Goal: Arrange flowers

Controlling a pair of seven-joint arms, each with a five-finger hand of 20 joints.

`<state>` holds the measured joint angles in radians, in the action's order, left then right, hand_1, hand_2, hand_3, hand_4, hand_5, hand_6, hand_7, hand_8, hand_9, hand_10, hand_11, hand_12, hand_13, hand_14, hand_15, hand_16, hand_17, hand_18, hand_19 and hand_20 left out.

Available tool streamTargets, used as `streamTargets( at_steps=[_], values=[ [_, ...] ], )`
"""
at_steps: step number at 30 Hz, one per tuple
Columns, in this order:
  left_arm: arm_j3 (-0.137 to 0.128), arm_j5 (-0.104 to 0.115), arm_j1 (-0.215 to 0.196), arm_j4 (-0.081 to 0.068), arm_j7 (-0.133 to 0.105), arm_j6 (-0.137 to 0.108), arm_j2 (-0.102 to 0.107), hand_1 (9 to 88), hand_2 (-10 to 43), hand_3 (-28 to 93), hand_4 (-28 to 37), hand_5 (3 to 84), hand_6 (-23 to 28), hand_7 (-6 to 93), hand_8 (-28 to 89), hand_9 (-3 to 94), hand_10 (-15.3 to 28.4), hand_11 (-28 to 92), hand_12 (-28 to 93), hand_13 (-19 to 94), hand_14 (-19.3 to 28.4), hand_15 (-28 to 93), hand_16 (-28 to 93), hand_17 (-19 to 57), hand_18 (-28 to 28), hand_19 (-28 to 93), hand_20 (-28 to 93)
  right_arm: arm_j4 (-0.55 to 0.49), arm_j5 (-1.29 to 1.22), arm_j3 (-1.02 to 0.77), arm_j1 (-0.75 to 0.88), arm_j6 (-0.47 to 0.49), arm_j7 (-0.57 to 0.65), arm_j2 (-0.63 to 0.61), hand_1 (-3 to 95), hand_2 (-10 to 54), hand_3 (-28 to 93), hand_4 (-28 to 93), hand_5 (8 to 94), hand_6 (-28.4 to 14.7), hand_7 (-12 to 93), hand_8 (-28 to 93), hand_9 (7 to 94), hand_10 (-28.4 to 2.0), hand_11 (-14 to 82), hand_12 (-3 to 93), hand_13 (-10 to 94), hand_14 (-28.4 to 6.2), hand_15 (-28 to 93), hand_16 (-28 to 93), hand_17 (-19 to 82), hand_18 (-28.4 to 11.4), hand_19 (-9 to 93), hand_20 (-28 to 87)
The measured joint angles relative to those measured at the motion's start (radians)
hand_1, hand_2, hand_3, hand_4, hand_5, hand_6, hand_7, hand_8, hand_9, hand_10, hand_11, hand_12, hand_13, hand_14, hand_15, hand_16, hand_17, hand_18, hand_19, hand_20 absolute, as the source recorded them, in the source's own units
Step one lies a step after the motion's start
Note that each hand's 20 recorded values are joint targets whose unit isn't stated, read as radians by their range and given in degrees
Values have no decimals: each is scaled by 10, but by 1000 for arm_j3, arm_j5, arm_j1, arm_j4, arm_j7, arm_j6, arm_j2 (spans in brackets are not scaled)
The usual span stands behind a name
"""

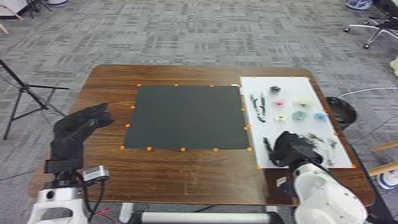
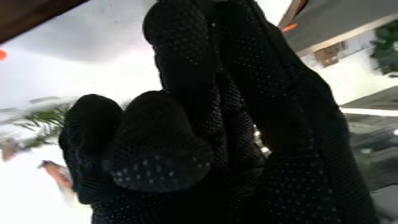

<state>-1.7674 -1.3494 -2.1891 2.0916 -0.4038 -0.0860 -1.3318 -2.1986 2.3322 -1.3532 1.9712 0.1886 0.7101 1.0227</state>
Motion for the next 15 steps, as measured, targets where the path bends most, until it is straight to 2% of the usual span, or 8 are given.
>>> streamTargets(
  at_steps=[4, 10, 15],
  values=[
    [0, -1, 1, 0, 2, 0, 0, 302, -81, 655, -206, 564, 10, 157, -70, 568, 144, 240, 148, 499, 197, 356, 15, 99, 161, 409, 405, 3, 19, 11, -5, 7, -5, -1, 621, -95, 504, -53, 670, -18, 319, 276, 916, -96, 296, 367, 937, 3, 636, 317, 635, -159, 932, 592],
    [0, -1, 2, 0, 3, 1, 0, 301, -81, 656, -205, 561, 12, 155, -70, 568, 145, 240, 148, 498, 198, 355, 14, 99, 160, 410, 405, 8, 0, 6, -11, 7, -11, -2, 621, -95, 526, -51, 719, -24, 271, 256, 920, -95, 299, 351, 937, 3, 644, 304, 641, -157, 932, 586],
    [0, -1, 2, 0, 3, 4, -1, 301, -80, 655, -206, 561, 13, 157, -69, 567, 146, 241, 149, 497, 198, 356, 14, 99, 160, 411, 405, 12, 0, 4, -11, -1, -22, -3, 627, -95, 523, -30, 736, -38, 293, 234, 924, -94, 294, 368, 937, 5, 649, 298, 645, -156, 932, 587]
  ],
)
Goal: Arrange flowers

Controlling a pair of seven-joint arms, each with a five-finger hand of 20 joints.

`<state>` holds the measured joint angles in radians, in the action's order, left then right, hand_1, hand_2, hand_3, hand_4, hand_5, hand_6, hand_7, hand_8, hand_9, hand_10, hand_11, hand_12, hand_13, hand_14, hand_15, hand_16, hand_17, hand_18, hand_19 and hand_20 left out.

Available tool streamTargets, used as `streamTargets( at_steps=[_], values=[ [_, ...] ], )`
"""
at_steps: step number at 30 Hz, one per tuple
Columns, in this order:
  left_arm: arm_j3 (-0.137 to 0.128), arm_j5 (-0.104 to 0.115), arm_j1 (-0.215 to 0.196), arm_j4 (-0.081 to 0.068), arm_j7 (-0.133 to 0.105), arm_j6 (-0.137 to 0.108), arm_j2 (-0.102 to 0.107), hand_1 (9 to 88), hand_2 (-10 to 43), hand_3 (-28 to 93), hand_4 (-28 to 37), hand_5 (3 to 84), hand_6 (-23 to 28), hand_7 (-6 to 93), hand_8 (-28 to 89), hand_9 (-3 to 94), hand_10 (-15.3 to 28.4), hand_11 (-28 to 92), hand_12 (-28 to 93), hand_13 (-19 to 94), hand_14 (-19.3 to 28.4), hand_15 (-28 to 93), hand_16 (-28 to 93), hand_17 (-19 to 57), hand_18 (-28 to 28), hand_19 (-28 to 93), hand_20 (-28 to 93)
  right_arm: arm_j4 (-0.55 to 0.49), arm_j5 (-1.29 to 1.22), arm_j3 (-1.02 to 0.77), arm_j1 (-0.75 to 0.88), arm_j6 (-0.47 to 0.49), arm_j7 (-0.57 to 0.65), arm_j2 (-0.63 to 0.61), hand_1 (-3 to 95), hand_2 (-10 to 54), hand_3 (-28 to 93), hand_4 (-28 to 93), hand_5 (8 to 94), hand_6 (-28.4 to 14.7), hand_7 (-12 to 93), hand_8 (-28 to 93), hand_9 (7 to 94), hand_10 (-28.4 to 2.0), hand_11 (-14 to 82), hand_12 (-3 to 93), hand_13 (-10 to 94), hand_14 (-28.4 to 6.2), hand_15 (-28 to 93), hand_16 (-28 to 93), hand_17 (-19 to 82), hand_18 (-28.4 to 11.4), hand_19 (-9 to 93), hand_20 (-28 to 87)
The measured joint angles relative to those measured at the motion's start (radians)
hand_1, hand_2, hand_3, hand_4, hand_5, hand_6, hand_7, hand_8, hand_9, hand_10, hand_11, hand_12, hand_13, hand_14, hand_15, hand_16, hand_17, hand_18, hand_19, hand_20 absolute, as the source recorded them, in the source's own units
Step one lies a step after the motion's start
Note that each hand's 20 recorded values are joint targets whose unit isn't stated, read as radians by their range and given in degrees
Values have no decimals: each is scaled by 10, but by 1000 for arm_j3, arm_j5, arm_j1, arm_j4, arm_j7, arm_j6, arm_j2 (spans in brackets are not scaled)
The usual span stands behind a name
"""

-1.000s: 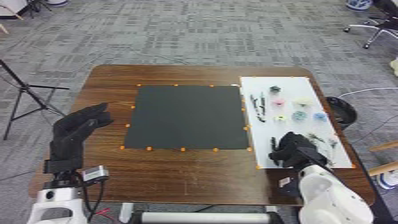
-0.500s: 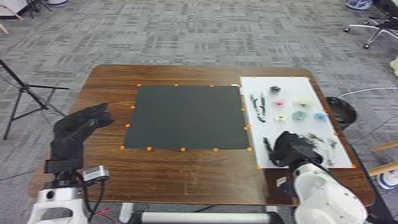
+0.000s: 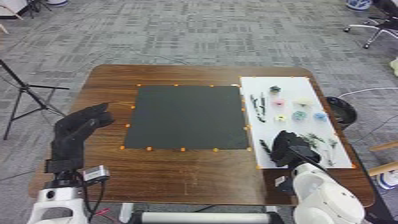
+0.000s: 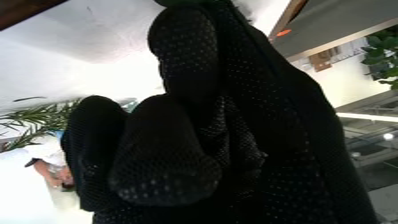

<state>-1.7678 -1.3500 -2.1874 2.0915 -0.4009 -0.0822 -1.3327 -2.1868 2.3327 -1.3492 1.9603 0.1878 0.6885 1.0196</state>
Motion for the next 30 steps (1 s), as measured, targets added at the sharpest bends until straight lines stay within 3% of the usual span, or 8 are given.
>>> streamTargets(
  at_steps=[7, 15, 22, 27, 30],
  values=[
    [0, 0, 0, 0, 1, 1, 0, 301, -80, 655, -205, 561, 16, 157, -69, 568, 145, 242, 148, 497, 198, 357, 14, 97, 160, 412, 406, 22, 102, 33, 7, -44, -49, -14, 608, -95, 550, 4, 722, -41, 379, 193, 921, -88, 335, 379, 937, 10, 670, 298, 656, -151, 932, 610],
    [1, 0, 1, 0, 1, 0, 0, 304, -80, 656, -206, 560, 16, 159, -69, 568, 144, 243, 149, 497, 198, 358, 14, 96, 161, 414, 407, 55, 178, 73, 46, -220, -127, -48, 598, -95, 566, 19, 724, -44, 414, 167, 922, -85, 378, 364, 937, 13, 692, 289, 672, -147, 932, 622],
    [2, 0, 3, 0, 3, 0, 3, 304, -78, 655, -205, 560, 17, 158, -69, 570, 146, 244, 148, 497, 198, 358, 14, 97, 161, 414, 407, 36, 158, 56, 43, -287, -147, -73, 596, -95, 567, 26, 726, -47, 424, 163, 923, -87, 387, 353, 937, 15, 698, 284, 676, -146, 932, 625],
    [-2, 6, 5, -4, 7, -3, 25, 298, -72, 656, -207, 560, 18, 157, -68, 570, 147, 244, 148, 497, 198, 358, 13, 96, 160, 411, 404, -11, 104, 31, 9, -281, -147, -98, 586, -95, 565, 35, 712, -44, 435, 167, 916, -91, 387, 344, 937, 14, 688, 289, 670, -143, 932, 627],
    [-7, 13, 9, -6, 11, -3, 46, 296, -71, 657, -207, 559, 18, 157, -68, 570, 147, 244, 148, 496, 198, 358, 13, 95, 160, 410, 403, -29, 88, 17, -14, -244, -145, -113, 563, -95, 547, 38, 687, -37, 435, 175, 901, -92, 339, 390, 937, 4, 638, 349, 651, -145, 932, 634]
  ],
)
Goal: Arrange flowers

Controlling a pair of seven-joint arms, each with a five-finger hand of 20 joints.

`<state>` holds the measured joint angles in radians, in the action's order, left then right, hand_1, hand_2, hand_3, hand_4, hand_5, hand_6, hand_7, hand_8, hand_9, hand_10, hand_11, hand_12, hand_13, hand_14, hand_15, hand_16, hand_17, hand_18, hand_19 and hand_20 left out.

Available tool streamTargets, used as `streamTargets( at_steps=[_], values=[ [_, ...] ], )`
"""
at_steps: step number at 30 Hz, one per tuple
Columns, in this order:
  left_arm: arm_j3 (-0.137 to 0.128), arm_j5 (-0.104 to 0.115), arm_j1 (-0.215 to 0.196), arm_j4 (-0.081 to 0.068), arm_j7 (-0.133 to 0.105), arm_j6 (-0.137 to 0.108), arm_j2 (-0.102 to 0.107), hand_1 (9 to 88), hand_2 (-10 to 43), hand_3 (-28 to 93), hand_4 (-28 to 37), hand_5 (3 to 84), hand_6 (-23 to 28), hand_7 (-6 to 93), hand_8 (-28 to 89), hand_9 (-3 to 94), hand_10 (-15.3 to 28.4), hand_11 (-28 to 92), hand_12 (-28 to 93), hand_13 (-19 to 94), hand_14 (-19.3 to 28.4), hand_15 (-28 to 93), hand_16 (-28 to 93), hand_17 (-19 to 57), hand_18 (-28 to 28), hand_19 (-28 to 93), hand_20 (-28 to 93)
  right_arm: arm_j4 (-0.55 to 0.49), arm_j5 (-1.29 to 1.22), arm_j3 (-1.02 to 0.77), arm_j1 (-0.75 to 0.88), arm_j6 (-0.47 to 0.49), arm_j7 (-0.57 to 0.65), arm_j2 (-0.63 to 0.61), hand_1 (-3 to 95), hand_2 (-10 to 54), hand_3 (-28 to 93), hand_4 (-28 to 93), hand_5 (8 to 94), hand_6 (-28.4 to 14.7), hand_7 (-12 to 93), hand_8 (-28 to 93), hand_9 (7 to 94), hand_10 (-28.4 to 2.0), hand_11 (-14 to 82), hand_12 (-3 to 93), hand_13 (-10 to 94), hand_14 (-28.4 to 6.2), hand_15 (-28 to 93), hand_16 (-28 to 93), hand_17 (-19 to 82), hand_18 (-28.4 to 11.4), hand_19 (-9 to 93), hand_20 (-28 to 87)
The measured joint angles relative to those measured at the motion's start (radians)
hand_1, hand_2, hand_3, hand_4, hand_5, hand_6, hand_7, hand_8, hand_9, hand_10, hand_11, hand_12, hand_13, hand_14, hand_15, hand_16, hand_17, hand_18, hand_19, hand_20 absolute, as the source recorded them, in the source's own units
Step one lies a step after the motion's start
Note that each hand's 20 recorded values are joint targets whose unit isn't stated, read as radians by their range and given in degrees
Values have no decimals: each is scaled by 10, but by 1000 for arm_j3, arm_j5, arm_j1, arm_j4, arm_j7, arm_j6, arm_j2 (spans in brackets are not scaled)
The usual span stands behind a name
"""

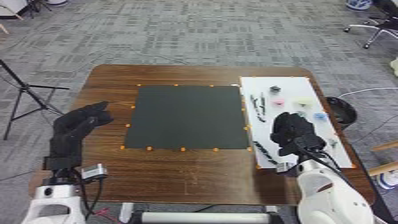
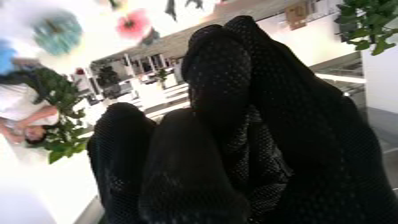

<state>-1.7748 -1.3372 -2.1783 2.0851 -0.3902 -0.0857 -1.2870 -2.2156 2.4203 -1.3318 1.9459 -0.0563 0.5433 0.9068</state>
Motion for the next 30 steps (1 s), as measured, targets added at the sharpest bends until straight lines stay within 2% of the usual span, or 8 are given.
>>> streamTargets(
  at_steps=[3, 4, 7, 12, 20, 23, 27, 30],
  values=[
    [-5, 1, 4, -1, 1, 0, 9, 295, -72, 659, -208, 559, 18, 157, -68, 569, 146, 244, 148, 492, 198, 355, 13, 94, 160, 409, 402, -10, -7, -16, -4, 63, 0, -8, 516, -95, 490, 51, 661, -41, 382, 195, 863, -102, 299, 377, 934, -12, 594, 393, 638, -151, 932, 649],
    [-6, 1, 5, -1, 1, 0, 9, 295, -72, 659, -208, 559, 18, 157, -68, 569, 146, 244, 149, 492, 198, 355, 13, 93, 160, 408, 402, -11, -10, -21, -2, 78, 0, -8, 469, -95, 527, 27, 656, -43, 352, 184, 846, -112, 310, 324, 930, -14, 589, 397, 634, -151, 932, 654],
    [-7, 0, 5, -1, 2, 1, 8, 294, -73, 659, -208, 559, 18, 157, -68, 567, 146, 244, 149, 491, 198, 355, 14, 93, 160, 407, 401, -12, -20, -31, 15, 112, 0, -7, 367, -95, 606, -15, 649, -51, 352, -59, 822, -130, 302, 290, 924, -20, 585, 398, 627, -155, 932, 664],
    [-7, -1, 5, -1, 2, 2, 6, 294, -75, 661, -208, 557, 17, 157, -68, 567, 146, 243, 148, 490, 199, 355, 14, 92, 160, 406, 400, -11, -29, -35, 61, 165, 11, -1, 347, -95, 604, -19, 647, -53, 346, -73, 815, -135, 296, 288, 920, -23, 589, 396, 625, -155, 932, 667],
    [-5, -1, 6, -3, 2, 2, 4, 296, -78, 661, -210, 558, 16, 159, -68, 567, 145, 245, 148, 491, 199, 354, 15, 92, 160, 405, 400, 10, -22, 3, 84, 169, 24, 15, 380, -95, 610, -21, 648, -51, 350, -52, 822, -130, 300, 285, 923, -21, 591, 391, 627, -154, 932, 667],
    [-3, -1, 6, -4, 2, 2, 2, 298, -78, 660, -210, 558, 16, 160, -68, 567, 145, 245, 148, 490, 198, 353, 15, 92, 160, 405, 400, 15, -16, 9, 78, 167, 26, 24, 443, -95, 565, -18, 643, -49, 336, 148, 825, -127, 299, 295, 923, -20, 592, 389, 628, -153, 932, 665],
    [-2, -1, 7, -4, 2, 2, -1, 299, -79, 660, -209, 558, 15, 159, -69, 567, 145, 245, 148, 490, 199, 354, 15, 92, 160, 404, 400, 24, -12, 19, 67, 165, 30, 32, 594, -95, 395, 56, 633, -39, 382, 217, 857, -105, 219, 447, 928, -12, 590, 391, 632, -148, 932, 661],
    [-2, -2, 7, -5, 2, 2, -3, 299, -79, 659, -209, 558, 16, 160, -69, 567, 144, 245, 148, 490, 199, 353, 15, 92, 161, 404, 400, 34, -11, 30, 54, 167, 39, 36, 636, -95, 433, 20, 640, -33, 415, 214, 893, -88, 175, 517, 932, -6, 587, 393, 637, -140, 932, 650]
  ],
)
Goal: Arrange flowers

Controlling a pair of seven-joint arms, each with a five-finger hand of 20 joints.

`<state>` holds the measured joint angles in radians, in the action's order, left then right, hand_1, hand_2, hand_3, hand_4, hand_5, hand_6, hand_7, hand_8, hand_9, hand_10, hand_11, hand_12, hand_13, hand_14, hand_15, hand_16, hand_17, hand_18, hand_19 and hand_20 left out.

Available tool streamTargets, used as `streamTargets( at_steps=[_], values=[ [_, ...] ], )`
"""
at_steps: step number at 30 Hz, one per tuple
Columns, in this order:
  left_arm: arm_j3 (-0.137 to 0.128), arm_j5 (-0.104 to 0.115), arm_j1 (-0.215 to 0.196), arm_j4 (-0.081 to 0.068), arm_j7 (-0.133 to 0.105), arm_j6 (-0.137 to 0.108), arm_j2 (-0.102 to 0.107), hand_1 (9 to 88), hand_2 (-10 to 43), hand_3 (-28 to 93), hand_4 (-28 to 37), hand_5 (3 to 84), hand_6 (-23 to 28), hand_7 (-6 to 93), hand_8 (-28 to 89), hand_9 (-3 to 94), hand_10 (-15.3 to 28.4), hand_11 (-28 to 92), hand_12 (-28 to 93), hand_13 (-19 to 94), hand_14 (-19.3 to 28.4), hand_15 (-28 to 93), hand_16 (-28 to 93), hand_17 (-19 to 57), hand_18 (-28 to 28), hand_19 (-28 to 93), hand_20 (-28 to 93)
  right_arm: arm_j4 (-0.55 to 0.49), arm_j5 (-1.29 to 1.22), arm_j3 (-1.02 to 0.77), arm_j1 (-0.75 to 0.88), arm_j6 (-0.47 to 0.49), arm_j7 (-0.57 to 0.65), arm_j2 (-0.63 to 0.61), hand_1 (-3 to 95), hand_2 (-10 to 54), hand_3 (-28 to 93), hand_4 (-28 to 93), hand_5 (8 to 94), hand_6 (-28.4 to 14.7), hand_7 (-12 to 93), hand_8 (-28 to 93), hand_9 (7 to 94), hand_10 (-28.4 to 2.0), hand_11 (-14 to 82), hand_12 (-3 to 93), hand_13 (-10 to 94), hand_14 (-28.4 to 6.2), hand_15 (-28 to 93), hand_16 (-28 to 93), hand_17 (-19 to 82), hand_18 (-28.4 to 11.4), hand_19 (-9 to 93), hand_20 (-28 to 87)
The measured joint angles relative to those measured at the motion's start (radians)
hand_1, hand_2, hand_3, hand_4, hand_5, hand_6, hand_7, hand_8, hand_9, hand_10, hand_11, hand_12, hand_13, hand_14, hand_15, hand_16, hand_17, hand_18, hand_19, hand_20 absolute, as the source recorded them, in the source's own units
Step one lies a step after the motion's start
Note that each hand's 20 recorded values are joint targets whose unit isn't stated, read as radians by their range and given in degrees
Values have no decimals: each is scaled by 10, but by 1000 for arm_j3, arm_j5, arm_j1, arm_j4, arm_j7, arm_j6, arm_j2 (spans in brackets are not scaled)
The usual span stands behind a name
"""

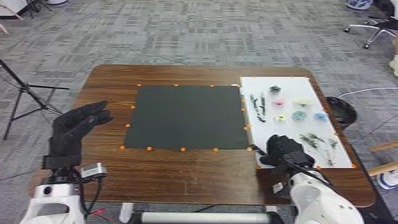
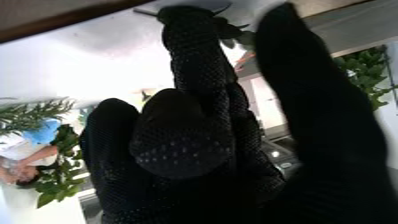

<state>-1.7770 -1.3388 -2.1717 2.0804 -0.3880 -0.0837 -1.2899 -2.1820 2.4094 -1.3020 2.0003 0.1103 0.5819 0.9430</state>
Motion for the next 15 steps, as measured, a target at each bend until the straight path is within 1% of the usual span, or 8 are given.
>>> streamTargets(
  at_steps=[2, 5, 7, 10, 15],
  values=[
    [0, 0, 0, 0, 0, 0, -1, 300, -79, 660, -209, 559, 15, 160, -69, 567, 144, 245, 148, 490, 199, 353, 15, 92, 160, 404, 400, 6, 2, 6, -8, 0, 5, 3, 642, -95, 478, -8, 654, -32, 414, 212, 907, -87, 169, 509, 936, -3, 584, 386, 642, -136, 932, 639],
    [1, 0, 0, -1, 0, 0, -3, 302, -80, 660, -209, 559, 16, 160, -69, 567, 144, 245, 148, 490, 199, 354, 15, 92, 160, 404, 400, 10, 2, 16, -16, -4, 9, 5, 651, -95, 491, -10, 667, -29, 402, 204, 918, -88, 172, 482, 937, -2, 584, 371, 651, -129, 932, 614],
    [2, -1, 1, -1, 0, 0, -3, 302, -80, 660, -208, 558, 16, 160, -69, 567, 144, 246, 148, 490, 198, 354, 15, 92, 160, 405, 400, 11, -2, 18, -18, -5, 12, 7, 653, -95, 489, 4, 688, -34, 355, 214, 920, -90, 179, 451, 937, -1, 587, 350, 654, -126, 932, 597],
    [3, -1, 2, -2, 1, 1, -4, 303, -79, 659, -208, 558, 16, 159, -70, 567, 145, 245, 148, 490, 198, 354, 15, 92, 160, 404, 399, 9, -25, 13, -25, 0, 21, 12, 651, -95, 500, 9, 702, -39, 321, 226, 923, -91, 179, 441, 937, -1, 588, 339, 659, -123, 932, 585],
    [4, -2, 5, -2, 2, 1, -5, 305, -78, 657, -207, 558, 16, 159, -69, 569, 145, 246, 148, 492, 197, 355, 15, 92, 160, 404, 399, 8, -76, 1, -33, 6, 29, 14, 646, -95, 513, 19, 704, -42, 316, 234, 921, -94, 191, 444, 937, 1, 592, 332, 664, -121, 932, 583]
  ],
)
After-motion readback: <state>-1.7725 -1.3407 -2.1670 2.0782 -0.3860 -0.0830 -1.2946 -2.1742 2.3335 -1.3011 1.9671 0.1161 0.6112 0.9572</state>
